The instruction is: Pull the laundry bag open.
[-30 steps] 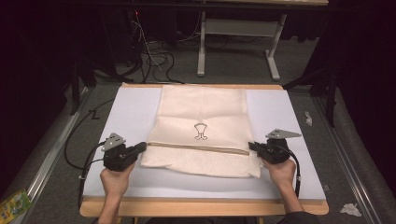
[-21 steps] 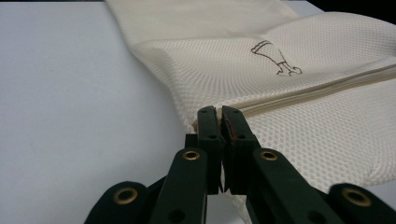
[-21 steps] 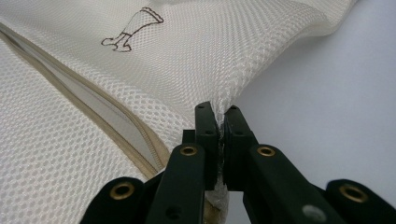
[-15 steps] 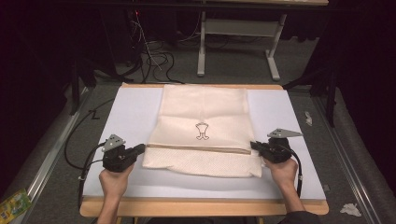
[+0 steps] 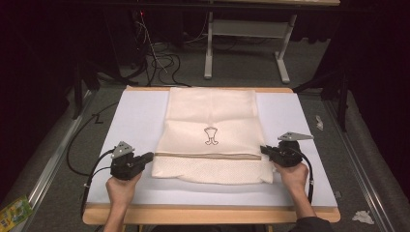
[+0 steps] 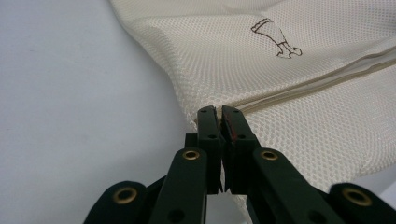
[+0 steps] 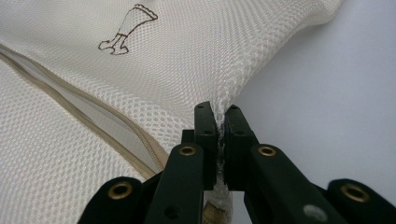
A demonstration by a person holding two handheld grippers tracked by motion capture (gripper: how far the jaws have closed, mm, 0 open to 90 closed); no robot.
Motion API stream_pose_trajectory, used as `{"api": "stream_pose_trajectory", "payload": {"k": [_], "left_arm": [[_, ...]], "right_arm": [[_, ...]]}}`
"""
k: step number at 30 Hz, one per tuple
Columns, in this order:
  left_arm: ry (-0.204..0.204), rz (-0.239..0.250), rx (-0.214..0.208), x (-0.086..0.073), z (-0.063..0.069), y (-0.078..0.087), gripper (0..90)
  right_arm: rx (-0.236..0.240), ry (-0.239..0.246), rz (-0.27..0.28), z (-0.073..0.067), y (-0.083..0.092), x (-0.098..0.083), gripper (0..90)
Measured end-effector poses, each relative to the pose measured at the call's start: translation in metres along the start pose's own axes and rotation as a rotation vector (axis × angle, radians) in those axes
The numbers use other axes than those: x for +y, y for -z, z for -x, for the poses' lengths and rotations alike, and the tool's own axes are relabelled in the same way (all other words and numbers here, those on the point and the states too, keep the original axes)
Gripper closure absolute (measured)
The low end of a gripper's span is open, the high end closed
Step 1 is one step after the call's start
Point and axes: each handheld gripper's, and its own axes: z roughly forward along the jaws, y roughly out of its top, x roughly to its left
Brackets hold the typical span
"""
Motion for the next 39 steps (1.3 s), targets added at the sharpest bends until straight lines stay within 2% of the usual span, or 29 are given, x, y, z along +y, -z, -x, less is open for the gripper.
{"api": "stream_pose_trajectory", "payload": {"k": [12, 18, 30, 39], "left_arm": [[-0.003, -0.035, 0.000, -0.003, 0.002, -0.007, 86.9], [-0.007, -0.035, 0.001, -0.004, 0.002, -0.006, 86.8], [-0.019, -0.073, 0.019, -0.007, 0.004, -0.013, 86.4], [-0.030, -0.097, 0.034, -0.009, 0.006, -0.018, 86.0]], "right_arm": [[-0.011, 0.001, -0.040, 0.002, -0.009, -0.006, 86.2], [-0.021, 0.008, -0.054, 0.002, -0.013, -0.008, 85.6], [-0.041, 0.018, -0.089, 0.002, -0.018, -0.012, 83.2], [-0.048, 0.022, -0.093, 0.002, -0.019, -0.013, 80.1]]}}
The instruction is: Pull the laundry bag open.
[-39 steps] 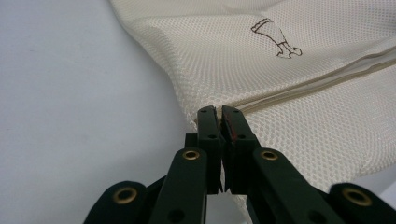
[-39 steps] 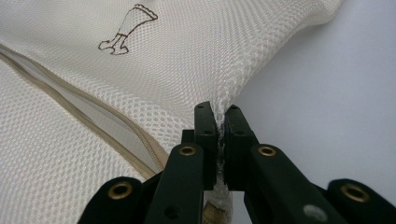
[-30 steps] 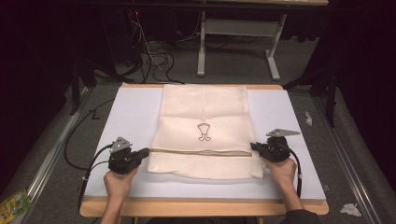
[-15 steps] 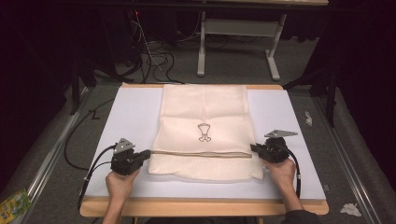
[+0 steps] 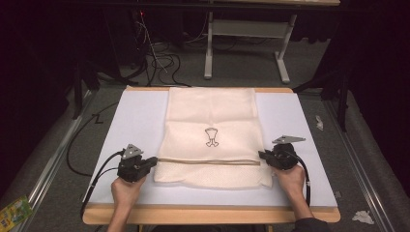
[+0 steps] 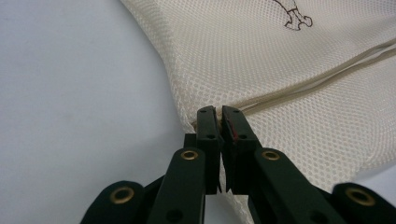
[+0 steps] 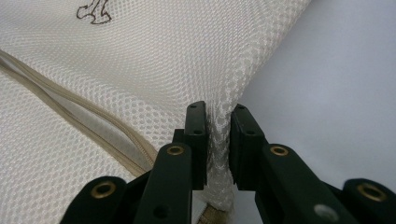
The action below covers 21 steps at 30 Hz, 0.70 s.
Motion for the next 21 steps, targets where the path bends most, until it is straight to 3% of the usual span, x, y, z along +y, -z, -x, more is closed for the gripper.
{"api": "stream_pose_trajectory", "payload": {"k": [6, 13, 21], "left_arm": [[-0.007, -0.015, -0.001, -0.001, 0.002, -0.006, 84.8], [-0.030, -0.001, -0.007, 0.001, 0.006, -0.007, 80.0], [-0.037, 0.043, 0.016, 0.008, 0.007, 0.000, 65.8]], "right_arm": [[0.001, -0.007, -0.001, 0.000, 0.000, -0.001, 74.8], [-0.019, -0.014, 0.006, 0.001, 0.000, -0.002, 60.5], [-0.042, -0.025, 0.081, 0.003, 0.017, 0.000, 54.6]]}}
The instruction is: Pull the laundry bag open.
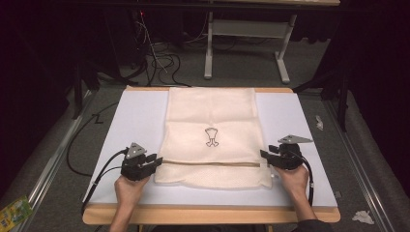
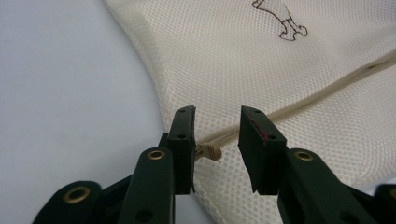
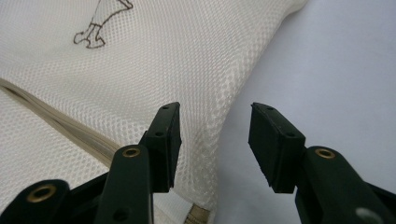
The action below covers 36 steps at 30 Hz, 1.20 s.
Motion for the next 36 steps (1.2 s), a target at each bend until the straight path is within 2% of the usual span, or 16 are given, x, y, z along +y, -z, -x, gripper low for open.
{"api": "stream_pose_trajectory", "payload": {"k": [5, 11, 16, 21, 27, 31, 36], "left_arm": [[0.000, 0.038, 0.010, 0.003, -0.002, 0.008, 61.9], [0.007, 0.079, 0.031, 0.008, -0.008, 0.017, 59.4], [0.033, 0.125, 0.045, 0.011, -0.014, 0.026, 58.7], [0.042, 0.138, 0.056, 0.012, -0.019, 0.030, 57.9], [0.068, 0.169, 0.083, 0.009, -0.028, 0.037, 56.9], [0.088, 0.183, 0.107, 0.007, -0.035, 0.040, 56.1], [0.105, 0.201, 0.123, 0.005, -0.040, 0.041, 55.2]], "right_arm": [[-0.001, 0.003, 0.039, 0.003, 0.011, 0.002, 55.0], [-0.014, -0.016, 0.113, 0.009, 0.031, 0.004, 56.1], [-0.027, -0.021, 0.142, 0.018, 0.042, 0.004, 56.7], [-0.034, -0.050, 0.176, 0.027, 0.052, 0.002, 56.8], [-0.047, -0.080, 0.198, 0.036, 0.059, 0.000, 56.8], [-0.059, -0.108, 0.235, 0.046, 0.067, -0.004, 56.6], [-0.071, -0.138, 0.249, 0.056, 0.071, -0.009, 56.6]]}}
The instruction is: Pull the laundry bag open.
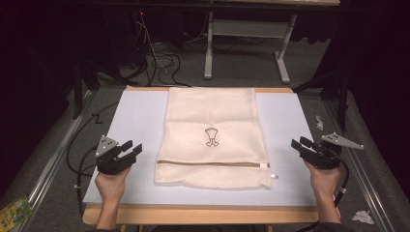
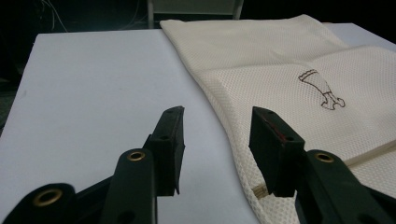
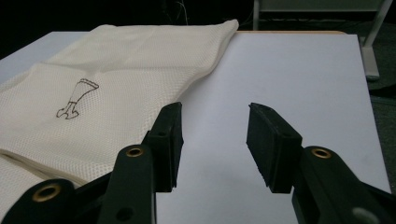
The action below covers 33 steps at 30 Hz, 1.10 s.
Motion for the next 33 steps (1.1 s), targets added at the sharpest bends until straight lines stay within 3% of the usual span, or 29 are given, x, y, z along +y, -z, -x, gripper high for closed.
{"api": "stream_pose_trajectory", "payload": {"k": [7, 16, 22, 25, 26, 33], "left_arm": [[0.023, -0.003, 0.029, -0.005, -0.009, -0.005, 54.2], [0.034, -0.038, 0.073, -0.016, -0.019, -0.018, 52.2], [0.019, -0.093, 0.121, -0.030, -0.024, -0.041, 49.9], [0.032, -0.110, 0.135, -0.038, -0.027, -0.051, 49.3], [0.037, -0.129, 0.139, -0.038, -0.028, -0.053, 49.3], [0.025, -0.134, 0.144, -0.040, -0.026, -0.054, 45.0]], "right_arm": [[-0.018, -0.042, 0.017, 0.012, 0.004, -0.006, 56.3], [-0.056, -0.062, -0.004, 0.023, -0.007, -0.019, 55.4], [-0.123, -0.021, -0.094, 0.027, -0.031, -0.032, 52.5], [-0.154, -0.014, -0.118, 0.027, -0.039, -0.038, 52.3], [-0.156, -0.009, -0.128, 0.027, -0.041, -0.041, 51.9], [-0.197, 0.020, -0.193, 0.023, -0.049, -0.043, 46.7]]}}
